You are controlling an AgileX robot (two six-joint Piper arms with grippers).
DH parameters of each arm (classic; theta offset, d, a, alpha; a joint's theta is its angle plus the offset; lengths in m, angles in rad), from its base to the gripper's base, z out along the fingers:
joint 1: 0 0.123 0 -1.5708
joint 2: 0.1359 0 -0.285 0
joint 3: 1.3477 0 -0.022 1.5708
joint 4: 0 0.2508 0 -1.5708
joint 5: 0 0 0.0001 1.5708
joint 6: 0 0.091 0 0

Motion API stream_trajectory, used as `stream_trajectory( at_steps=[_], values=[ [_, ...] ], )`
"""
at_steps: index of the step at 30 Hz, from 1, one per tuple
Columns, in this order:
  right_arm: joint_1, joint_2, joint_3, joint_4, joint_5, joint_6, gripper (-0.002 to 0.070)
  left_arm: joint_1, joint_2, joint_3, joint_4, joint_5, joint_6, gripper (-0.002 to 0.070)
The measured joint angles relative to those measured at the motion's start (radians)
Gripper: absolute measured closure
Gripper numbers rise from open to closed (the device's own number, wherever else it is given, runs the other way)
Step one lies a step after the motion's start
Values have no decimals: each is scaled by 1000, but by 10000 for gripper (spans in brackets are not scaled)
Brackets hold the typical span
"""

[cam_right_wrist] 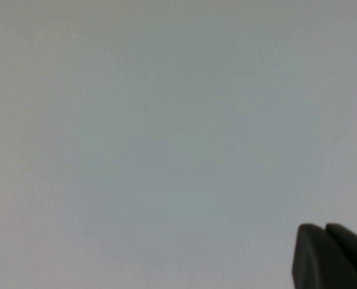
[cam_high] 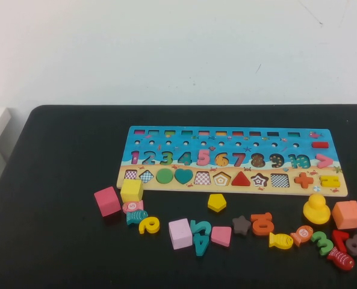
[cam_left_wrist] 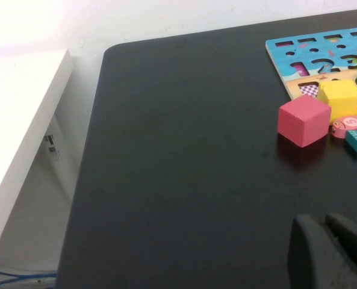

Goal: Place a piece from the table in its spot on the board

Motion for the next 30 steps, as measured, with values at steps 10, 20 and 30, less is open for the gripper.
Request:
stream_trajectory(
  at_steps=[10,20,30],
  values=[
    [0,343,-343,97,596,-66,658,0,0,0,0,0,0,677],
    [0,759,-361,438,1027,-507,657,0,0,0,0,0,0,677],
    [0,1187,-361,522,1045,-777,657,0,0,0,1,0,0,677]
  ],
)
